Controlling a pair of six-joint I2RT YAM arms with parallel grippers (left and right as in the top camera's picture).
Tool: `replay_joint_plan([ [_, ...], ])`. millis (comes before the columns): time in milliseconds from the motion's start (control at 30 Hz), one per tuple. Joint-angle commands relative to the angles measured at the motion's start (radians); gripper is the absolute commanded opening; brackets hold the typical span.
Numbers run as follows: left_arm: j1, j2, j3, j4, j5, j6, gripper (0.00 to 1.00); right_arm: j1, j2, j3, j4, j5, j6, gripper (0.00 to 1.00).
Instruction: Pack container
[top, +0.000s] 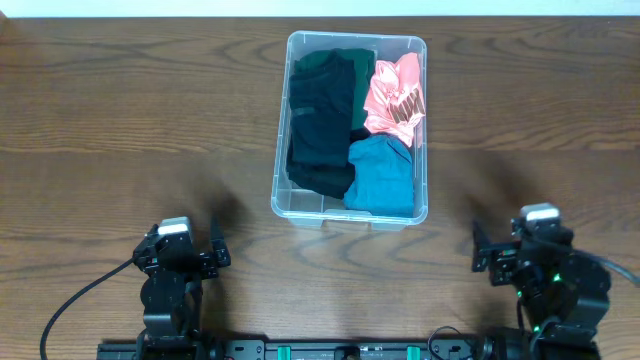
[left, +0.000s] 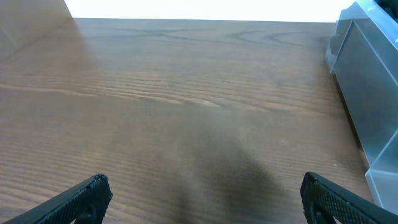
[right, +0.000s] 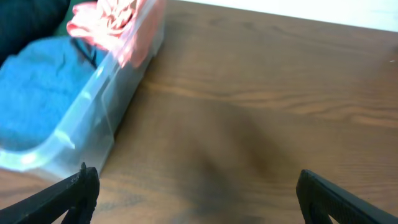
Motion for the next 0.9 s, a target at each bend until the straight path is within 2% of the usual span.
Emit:
replay_joint_plan([
  [0, 0.004, -0.006, -0.021, -0.002, -0.001, 0.014, 0.98, 0.006, -0.061, -0.073, 0.032, -0.035, -0.01, 0.99],
  [100, 0.004, -0.006, -0.021, -0.002, -0.001, 0.014, 0.98, 0.006, -0.105, -0.124, 0.081, -0.035, -0.011, 0.99],
  [467, 0.004, -0.006, -0.021, -0.002, -0.001, 0.014, 0.98, 0.006, -0.261, -0.242, 0.09, -0.044, 0.0, 0.99],
  [867, 0.004, -0.006, -0.021, -0.002, -0.001, 0.014, 0.98, 0.007, -0.262, -0.326, 0.179, -0.061, 0.0, 0.99],
])
